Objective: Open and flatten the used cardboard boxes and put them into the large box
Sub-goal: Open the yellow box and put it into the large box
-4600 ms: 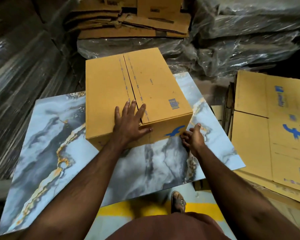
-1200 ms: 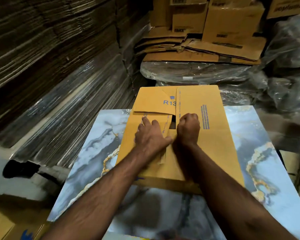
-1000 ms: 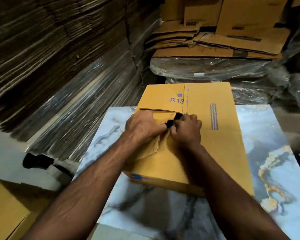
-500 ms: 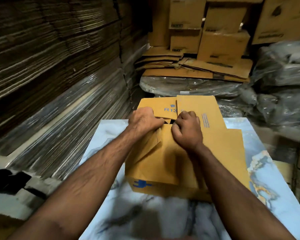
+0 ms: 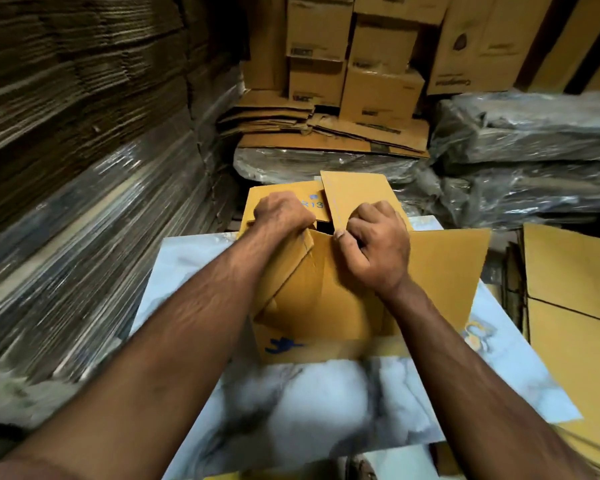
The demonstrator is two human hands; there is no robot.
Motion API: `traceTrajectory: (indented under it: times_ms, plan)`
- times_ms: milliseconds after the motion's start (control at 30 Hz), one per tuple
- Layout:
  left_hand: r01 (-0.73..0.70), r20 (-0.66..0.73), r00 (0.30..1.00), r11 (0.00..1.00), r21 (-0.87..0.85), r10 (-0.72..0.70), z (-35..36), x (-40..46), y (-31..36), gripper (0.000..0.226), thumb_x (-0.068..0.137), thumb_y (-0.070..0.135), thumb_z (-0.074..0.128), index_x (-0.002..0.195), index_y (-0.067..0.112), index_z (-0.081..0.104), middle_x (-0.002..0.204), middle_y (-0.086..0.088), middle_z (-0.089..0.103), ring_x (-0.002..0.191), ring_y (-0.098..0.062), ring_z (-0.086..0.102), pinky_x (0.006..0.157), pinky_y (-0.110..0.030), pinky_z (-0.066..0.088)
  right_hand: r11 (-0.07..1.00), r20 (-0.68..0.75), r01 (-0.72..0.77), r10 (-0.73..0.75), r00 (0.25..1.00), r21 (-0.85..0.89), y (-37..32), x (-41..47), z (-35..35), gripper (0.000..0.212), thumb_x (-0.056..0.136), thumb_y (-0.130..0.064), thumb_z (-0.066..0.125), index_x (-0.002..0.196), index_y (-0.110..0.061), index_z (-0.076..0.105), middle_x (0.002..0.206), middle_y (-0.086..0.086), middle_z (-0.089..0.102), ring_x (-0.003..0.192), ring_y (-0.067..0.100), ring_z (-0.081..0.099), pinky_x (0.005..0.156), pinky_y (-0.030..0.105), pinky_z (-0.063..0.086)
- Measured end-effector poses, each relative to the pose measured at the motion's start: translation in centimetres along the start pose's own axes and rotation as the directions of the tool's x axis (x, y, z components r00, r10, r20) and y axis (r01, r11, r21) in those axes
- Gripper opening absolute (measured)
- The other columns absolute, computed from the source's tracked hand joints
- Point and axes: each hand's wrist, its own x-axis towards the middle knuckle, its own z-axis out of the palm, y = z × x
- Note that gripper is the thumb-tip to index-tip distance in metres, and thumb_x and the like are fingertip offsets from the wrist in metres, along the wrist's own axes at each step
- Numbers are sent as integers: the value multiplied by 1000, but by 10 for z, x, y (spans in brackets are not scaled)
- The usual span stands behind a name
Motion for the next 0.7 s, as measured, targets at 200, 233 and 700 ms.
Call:
traceTrajectory:
  times_ms: [200,233,700]
  plan:
    - [-46,30,999,998,45,45,1,-10,6,50,87,50,66,121,14,60,105,-7,56,98,-24,58,75,-29,45,992,-28,76,-79,996,-102,-38,-33,-39,37,89,-33,57,59,-14,46,64,3,50,67,27,47,60,39,34]
    - [-55,25,998,997,54,54,4,-13,8,50,87,50,66,121,14,60,104,-6,55,97,-23,56,74,-29,44,991,-13,76,-78,997,-112,-42,-39,-43,37,90,-32,55,60,-14,46,63,3,50,66,27,46,59,39,34]
    - [-392,620,757,903,175,209,75,-55,-38,69,97,64,41,137,10,54,134,-9,58,114,-29,58,97,-39,49,964,113,-209,229,967,-166,-75,-145,-75,29,83,-33,49,59,-16,48,59,-1,48,58,22,49,49,35,33]
